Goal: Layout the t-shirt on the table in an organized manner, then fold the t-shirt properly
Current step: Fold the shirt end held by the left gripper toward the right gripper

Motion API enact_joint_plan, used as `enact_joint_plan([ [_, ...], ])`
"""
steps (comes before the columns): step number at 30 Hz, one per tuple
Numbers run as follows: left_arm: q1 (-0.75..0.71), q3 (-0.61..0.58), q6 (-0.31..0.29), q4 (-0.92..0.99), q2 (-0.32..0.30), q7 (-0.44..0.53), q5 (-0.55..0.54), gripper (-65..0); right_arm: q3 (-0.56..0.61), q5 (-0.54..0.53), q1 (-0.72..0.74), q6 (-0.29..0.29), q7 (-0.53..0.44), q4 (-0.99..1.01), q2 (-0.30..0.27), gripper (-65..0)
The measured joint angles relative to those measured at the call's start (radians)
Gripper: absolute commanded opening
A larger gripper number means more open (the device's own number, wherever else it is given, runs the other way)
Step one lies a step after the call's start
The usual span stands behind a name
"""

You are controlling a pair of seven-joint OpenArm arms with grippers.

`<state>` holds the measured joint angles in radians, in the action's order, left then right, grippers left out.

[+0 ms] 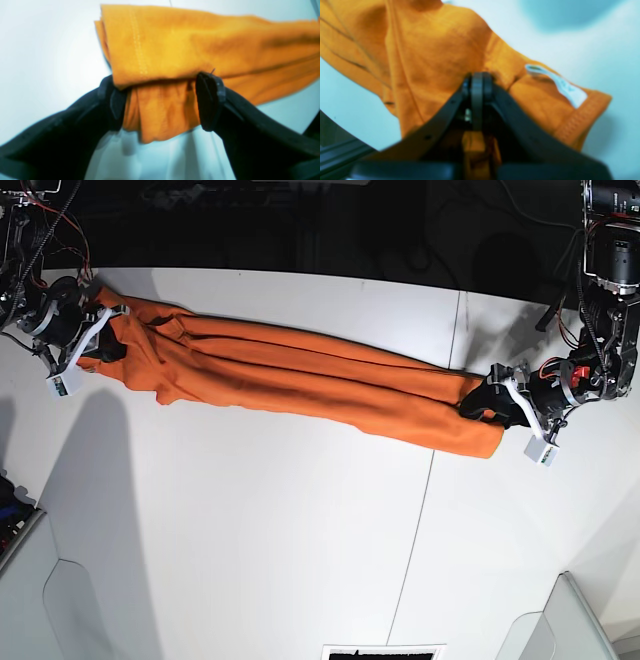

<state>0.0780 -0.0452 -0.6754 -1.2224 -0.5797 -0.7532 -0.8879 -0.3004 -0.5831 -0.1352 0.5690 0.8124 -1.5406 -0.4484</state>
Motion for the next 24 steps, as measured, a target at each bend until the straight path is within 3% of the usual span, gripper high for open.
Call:
enact_joint_plan([
  [3,0.000,0.000,0.020,0.000,0.037,0.040,0.018,-23.2,0.000,0.000,0.000,0.000,0.002,0.000,0.000,-65.0],
  [4,0.001,0.001,0.037,0.000,0.050,0.051,0.027,-28.8,0.000,-0.002,0.000,0.000,0.008,0.000,0.000,-65.0],
  [7,0.003,0.002,0.065,0.000,0.085,0.064,0.072,-55.4,0.000,-0.004,0.001,0.000,0.018,0.000,0.000,-65.0],
  [8,0.003,0.001,0.065,0.000,0.098,0.071,0.080,-62.3,0.000,-0.004,0.001,0.000,0.019,0.000,0.000,-65.0],
  [9,0.003,0.001,0.065,0.000,0.110,0.084,0.085,-65.0,0.000,-0.004,0.001,0.000,0.019,0.000,0.000,-65.0],
  [14,0.032,0.002,0.062,0.000,0.137,0.087,0.141,-65.0,0.000,-0.007,0.001,0.000,0.019,0.000,0.000,-65.0],
  [18,0.053,0.069,0.065,-0.024,0.142,-0.011,0.154,-65.0,0.000,-0.007,0.000,0.000,0.019,0.000,0.000,-65.0],
  [24,0.037,0.085,0.016,-0.267,0.125,-0.103,0.130,-65.0,0.000,-0.023,0.000,-0.001,0.022,0.000,0.000,-65.0],
])
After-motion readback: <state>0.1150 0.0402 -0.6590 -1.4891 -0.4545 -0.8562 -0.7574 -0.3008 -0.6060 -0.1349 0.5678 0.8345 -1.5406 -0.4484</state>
